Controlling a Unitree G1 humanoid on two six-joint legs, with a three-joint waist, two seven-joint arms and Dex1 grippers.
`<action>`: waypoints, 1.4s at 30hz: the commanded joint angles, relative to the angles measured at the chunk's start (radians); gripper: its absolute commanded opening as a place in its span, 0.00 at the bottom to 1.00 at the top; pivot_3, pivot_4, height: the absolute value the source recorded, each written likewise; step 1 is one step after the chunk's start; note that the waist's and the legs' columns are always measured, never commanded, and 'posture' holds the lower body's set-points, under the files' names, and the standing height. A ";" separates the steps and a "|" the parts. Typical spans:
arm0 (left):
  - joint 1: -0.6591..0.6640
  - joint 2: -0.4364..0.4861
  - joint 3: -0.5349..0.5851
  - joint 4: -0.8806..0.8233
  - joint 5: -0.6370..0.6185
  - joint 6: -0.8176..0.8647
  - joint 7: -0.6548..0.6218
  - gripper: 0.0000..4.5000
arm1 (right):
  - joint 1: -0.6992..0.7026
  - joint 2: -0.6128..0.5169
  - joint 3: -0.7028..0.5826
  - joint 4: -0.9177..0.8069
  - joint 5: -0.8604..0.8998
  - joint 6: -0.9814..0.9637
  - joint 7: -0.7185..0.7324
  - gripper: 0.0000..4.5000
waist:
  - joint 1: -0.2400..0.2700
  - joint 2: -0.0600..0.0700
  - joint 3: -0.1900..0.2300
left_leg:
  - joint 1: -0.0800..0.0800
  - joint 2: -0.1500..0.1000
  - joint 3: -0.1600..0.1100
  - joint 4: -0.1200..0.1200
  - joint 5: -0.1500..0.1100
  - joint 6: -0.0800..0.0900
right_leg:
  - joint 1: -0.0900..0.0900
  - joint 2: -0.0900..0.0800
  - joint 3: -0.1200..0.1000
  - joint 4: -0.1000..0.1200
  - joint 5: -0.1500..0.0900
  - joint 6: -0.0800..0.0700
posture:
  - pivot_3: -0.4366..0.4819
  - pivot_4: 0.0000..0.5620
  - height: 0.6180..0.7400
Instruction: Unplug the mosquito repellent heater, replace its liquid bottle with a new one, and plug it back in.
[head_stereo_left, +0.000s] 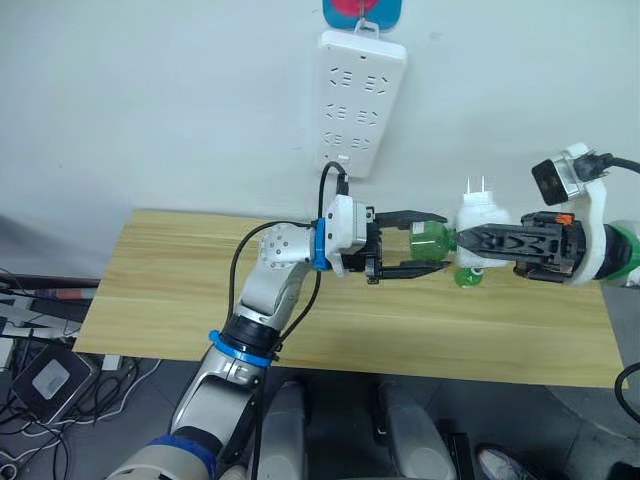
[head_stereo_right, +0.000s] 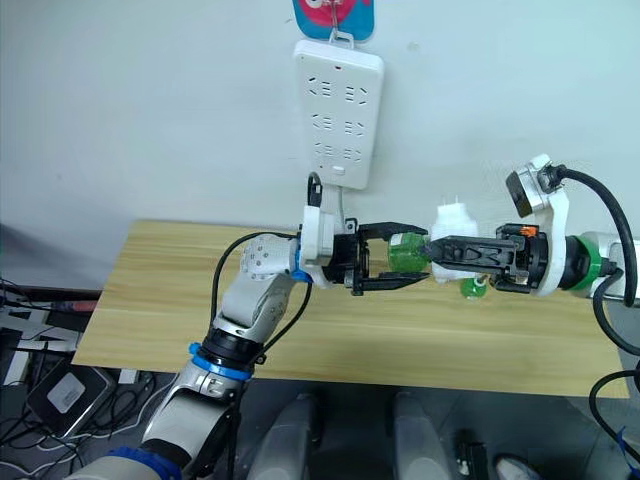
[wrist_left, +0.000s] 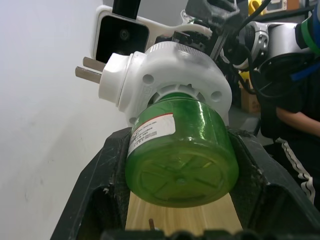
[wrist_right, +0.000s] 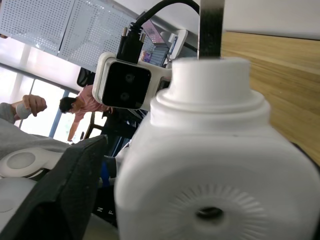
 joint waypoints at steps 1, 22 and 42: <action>0.001 -0.009 -0.003 -0.022 -0.002 0.012 0.028 0.51 | -0.015 -0.031 -0.015 -0.053 0.039 0.014 0.094 0.99 | 0.000 0.000 0.000 | 0.000 0.000 0.000 0.000 0.000 0.000 | 0.000 0.000 0.000 0.000 0.000 0.000 | 0.44 0.56 1.00; -0.038 -0.013 0.026 -0.008 -0.025 0.056 0.083 0.51 | 0.517 -0.266 -0.197 -0.351 0.039 -0.079 0.166 0.86 | 0.001 0.000 0.000 | -0.002 0.000 -0.002 0.001 0.000 0.000 | 0.000 0.000 -0.002 0.000 0.000 0.000 | 0.45 0.56 1.00; -0.008 0.027 0.019 -0.059 -0.051 0.103 0.036 0.51 | 0.149 -0.139 -0.147 0.023 0.039 -0.041 0.051 0.01 | -0.004 0.000 0.000 | -0.001 0.000 0.001 0.002 0.000 0.000 | 0.000 0.001 0.002 0.000 0.002 0.003 | 0.44 0.56 1.00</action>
